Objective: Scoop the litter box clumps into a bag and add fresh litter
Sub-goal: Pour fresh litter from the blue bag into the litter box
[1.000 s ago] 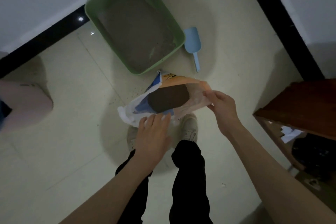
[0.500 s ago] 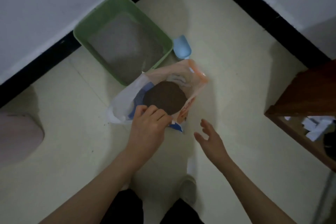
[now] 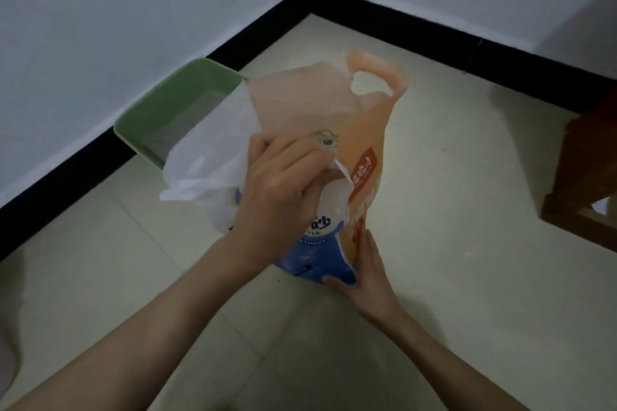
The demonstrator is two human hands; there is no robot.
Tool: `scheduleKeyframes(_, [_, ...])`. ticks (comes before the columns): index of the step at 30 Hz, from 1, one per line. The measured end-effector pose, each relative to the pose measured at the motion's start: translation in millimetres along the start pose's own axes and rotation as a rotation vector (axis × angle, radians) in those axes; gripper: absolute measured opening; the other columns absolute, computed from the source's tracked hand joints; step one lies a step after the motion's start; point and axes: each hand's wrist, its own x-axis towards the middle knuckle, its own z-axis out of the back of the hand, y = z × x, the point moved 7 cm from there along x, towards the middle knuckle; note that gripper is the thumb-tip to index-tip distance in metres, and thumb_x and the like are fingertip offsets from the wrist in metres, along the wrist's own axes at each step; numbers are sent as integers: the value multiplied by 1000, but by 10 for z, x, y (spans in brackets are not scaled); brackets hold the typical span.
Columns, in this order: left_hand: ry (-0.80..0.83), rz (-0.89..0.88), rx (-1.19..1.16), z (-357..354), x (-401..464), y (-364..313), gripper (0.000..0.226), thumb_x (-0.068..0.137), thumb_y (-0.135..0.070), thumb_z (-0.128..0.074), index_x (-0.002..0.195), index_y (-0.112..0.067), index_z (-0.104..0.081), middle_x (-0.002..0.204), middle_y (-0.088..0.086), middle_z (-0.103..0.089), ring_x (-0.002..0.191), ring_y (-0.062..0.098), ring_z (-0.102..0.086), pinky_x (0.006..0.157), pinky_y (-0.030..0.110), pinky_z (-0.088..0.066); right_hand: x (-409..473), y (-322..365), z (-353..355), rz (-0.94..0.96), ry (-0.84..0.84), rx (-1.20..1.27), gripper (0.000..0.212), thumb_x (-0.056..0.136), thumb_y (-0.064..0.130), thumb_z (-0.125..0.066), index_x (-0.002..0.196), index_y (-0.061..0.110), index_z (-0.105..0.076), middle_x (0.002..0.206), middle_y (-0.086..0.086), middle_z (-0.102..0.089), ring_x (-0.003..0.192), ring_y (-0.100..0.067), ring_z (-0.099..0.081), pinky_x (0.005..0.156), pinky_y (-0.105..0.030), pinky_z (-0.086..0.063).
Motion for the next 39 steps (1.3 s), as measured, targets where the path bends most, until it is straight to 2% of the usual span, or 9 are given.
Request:
scheduleKeyframes(5, [10, -7, -60, 15, 49, -175, 15, 80, -4, -57, 66, -7, -63, 68, -1, -60, 74, 10, -45, 73, 25, -25, 159, -40, -85, -49, -100, 118, 127, 48, 89, -55, 150, 29, -6, 155, 10, -18, 138, -7, -27, 109, -26, -30])
scheduleKeyframes(9, [31, 71, -85, 20, 111, -240, 15, 80, -10, -57, 66, -9, -63, 68, -7, -57, 74, 6, -45, 76, 22, -26, 126, -78, -144, 37, -140, 145, 98, 71, 77, -52, 149, 34, -10, 153, 11, -24, 139, -16, -32, 109, -44, -38])
scheduleKeyframes(13, [36, 19, -93, -61, 160, -378, 17, 80, -11, -54, 66, -10, -63, 70, -13, -51, 76, 3, -43, 79, 19, -26, 71, -73, -98, 91, -281, -11, 77, 87, 61, -33, 149, 16, -22, 151, 0, -35, 133, -18, -41, 111, -35, -36])
scheduleKeyframes(18, [1, 128, -120, -16, 195, -263, 23, 83, -17, -51, 64, -8, -61, 69, -15, -53, 73, 2, -43, 73, 27, -33, 99, 12, 102, 214, -372, -193, 48, 99, 35, -26, 128, 10, -54, 120, -6, -66, 97, -22, -68, 79, -28, -56])
scheduleKeyframes(21, [-55, 198, -96, 126, 264, -101, 22, 82, -18, -50, 68, -9, -64, 73, -21, -51, 73, -2, -42, 72, 26, -35, 83, 188, 360, 262, -433, -136, 44, 97, 37, -30, 119, 13, -59, 104, 9, -65, 82, -4, -62, 67, -7, -39])
scheduleKeyframes(24, [-105, 291, -144, 225, 392, 23, 18, 85, -18, -53, 69, -21, -59, 69, -24, -50, 70, -6, -44, 71, 21, -36, 175, 295, 568, 186, -496, -17, 33, 93, 25, -41, 100, 8, -68, 93, 6, -68, 77, -5, -60, 58, -10, -38])
scheduleKeyframes(28, [-228, 474, -256, 440, 545, 360, 33, 85, -14, -56, 63, -38, -53, 69, -25, -57, 73, -7, -50, 73, 17, -39, 270, 535, 781, 128, -509, 6, 36, 95, 11, -46, 62, 23, -44, 65, 7, -52, 62, -13, -48, 57, -14, -33])
scheduleKeyframes(34, [-259, 640, -391, 581, 763, 780, 21, 88, -15, -58, 69, -22, -62, 74, -2, -61, 76, 16, -53, 70, 24, -41, 235, 955, 1110, 94, -484, -72, 36, 95, 17, -44, 60, 16, -39, 61, 4, -49, 60, -10, -44, 57, -24, -35])
scheduleKeyframes(39, [-295, 765, -526, 688, 884, 1173, 16, 90, -20, -56, 80, -18, -68, 77, -7, -63, 71, 6, -53, 72, 22, -44, 232, 1386, 1411, 135, -532, -203, 35, 97, 22, -43, 68, 3, -50, 63, -2, -54, 60, -14, -48, 55, -24, -33])
